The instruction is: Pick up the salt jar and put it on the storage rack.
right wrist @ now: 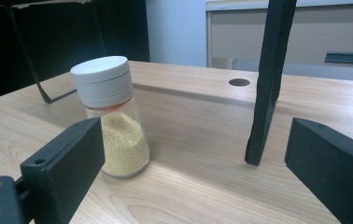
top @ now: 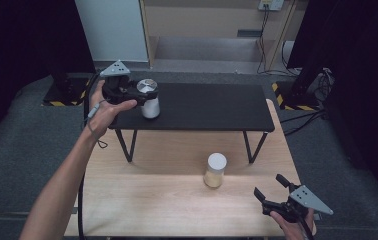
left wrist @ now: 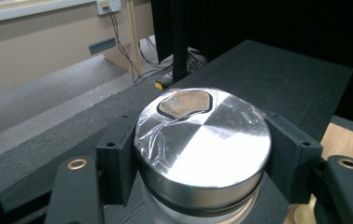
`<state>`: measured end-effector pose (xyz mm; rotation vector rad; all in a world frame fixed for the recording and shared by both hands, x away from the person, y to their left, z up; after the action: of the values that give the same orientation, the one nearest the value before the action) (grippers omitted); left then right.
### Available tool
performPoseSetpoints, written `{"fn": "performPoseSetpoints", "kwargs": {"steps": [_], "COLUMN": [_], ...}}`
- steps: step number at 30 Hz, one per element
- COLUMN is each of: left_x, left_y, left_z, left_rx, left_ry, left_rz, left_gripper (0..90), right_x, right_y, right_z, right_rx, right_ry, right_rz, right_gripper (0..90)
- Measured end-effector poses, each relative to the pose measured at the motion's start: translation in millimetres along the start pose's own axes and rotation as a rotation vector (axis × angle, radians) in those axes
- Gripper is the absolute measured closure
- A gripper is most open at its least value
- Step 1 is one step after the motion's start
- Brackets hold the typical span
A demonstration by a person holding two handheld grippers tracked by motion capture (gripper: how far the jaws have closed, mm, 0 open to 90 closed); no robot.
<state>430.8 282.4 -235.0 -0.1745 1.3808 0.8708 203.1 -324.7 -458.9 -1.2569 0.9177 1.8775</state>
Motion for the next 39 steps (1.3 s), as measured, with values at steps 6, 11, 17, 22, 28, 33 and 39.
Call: {"fn": "performPoseSetpoints", "kwargs": {"steps": [6, 11, 17, 22, 28, 33, 39], "left_x": [5.9, 6.4, 5.2, 1.1, -4.6, -12.2, -14.2], "left_y": [-1.5, -2.1, 1.3, 12.9, 33.0, 45.6, 58.4], "left_z": [1.5, 0.3, -2.2, -4.1, -2.6, -8.0, -19.6], "left_rx": [0.003, -0.007, -0.042, -0.070, -0.035, -0.022, 0.012], "left_ry": [0.019, 0.012, 0.066, 0.073, 0.110, 0.082, 0.042], "left_rz": [-0.010, -0.012, -0.044, -0.091, -0.203, -0.221, -0.225], "left_gripper": [33.7, 33.2, 10.3, 6.3, 6.4, 6.5, 6.6], "right_x": [0.1, 0.1, -0.2, -0.2, -0.4, -0.4, -0.3], "right_y": [0.2, 0.1, 1.0, 1.0, 0.2, -0.2, 0.3], "right_z": [-0.3, 0.1, 0.4, 0.3, 0.5, 1.0, 2.0], "right_rx": [0.000, -0.002, -0.006, -0.009, -0.014, -0.013, -0.016], "right_ry": [-0.001, 0.000, 0.002, 0.002, 0.004, 0.004, 0.008], "right_rz": [0.000, 0.000, -0.002, -0.001, 0.004, 0.005, 0.001], "right_gripper": [4.9, 4.9, 4.9, 4.9, 5.1, 5.3, 5.3]}}
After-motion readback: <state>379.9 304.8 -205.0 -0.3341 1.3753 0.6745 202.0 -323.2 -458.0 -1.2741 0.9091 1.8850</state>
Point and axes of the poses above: each handheld gripper's, and its own axes: y roughly backward along the jaws, x roughly out of its underside, z roughly to its left, the point moved 5 cm from there along -y, roughly forward along the jaws, and after that the axes turned 13 degrees about -y, right-handed, at the moved point
